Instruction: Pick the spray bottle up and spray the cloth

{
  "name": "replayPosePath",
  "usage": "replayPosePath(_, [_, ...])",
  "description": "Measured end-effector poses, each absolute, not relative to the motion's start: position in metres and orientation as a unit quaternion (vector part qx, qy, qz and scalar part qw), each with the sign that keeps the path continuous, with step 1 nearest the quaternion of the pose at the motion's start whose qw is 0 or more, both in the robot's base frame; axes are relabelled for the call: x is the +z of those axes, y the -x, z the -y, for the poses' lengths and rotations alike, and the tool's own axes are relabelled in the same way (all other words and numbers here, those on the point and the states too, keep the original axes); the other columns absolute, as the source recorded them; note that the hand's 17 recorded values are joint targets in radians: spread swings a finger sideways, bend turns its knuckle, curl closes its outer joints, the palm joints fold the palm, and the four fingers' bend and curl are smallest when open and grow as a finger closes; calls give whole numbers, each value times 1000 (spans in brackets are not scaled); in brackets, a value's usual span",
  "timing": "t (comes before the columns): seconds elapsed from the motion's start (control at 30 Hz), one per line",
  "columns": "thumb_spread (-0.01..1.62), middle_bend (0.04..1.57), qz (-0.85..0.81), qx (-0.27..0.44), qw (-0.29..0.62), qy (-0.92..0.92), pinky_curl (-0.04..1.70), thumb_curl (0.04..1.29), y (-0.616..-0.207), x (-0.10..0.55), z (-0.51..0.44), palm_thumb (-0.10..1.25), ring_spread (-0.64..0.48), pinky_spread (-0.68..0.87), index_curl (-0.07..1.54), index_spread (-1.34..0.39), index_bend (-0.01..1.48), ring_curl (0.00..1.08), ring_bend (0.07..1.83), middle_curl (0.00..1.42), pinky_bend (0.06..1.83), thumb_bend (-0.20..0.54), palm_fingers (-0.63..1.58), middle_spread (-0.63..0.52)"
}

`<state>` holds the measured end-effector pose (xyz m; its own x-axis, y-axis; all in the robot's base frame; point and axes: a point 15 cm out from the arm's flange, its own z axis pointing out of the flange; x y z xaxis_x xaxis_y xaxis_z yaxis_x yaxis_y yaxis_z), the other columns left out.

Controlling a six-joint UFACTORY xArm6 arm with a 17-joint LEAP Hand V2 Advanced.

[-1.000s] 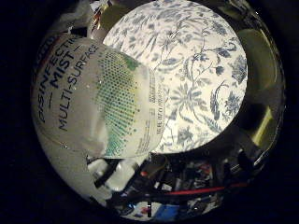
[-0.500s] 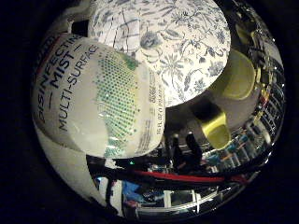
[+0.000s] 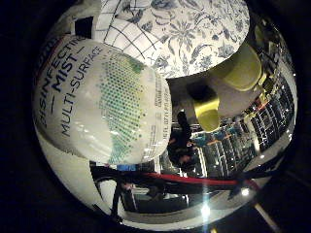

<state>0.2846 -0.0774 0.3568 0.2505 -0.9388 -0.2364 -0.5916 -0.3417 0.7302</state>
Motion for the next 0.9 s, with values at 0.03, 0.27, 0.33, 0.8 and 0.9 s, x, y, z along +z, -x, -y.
replayPosePath(0.03, [889,1367,512,-340,265,-743,1196,793,-282,353,76,999,-159,-210,729,-223,1113,579,1471,586,1048,-17,1196,-87])
replayPosePath(0.27, [920,1369,518,-348,299,-722,1200,780,-280,336,65,1005,-164,-226,735,-230,1103,579,1474,586,1046,-14,1195,-87])
replayPosePath(0.33, [926,1369,516,-349,305,-721,1200,775,-282,331,61,1010,-167,-229,737,-231,1101,579,1475,585,1046,-14,1195,-87])
replayPosePath(0.8, [934,1368,494,-392,207,-748,1204,753,-286,337,7,1020,-169,-243,745,-232,1084,577,1474,584,1042,-16,1197,-87])
replayPosePath(0.9, [933,1368,475,-413,148,-763,1205,752,-285,349,-29,1025,-169,-245,746,-232,1082,577,1474,584,1041,-14,1197,-87])
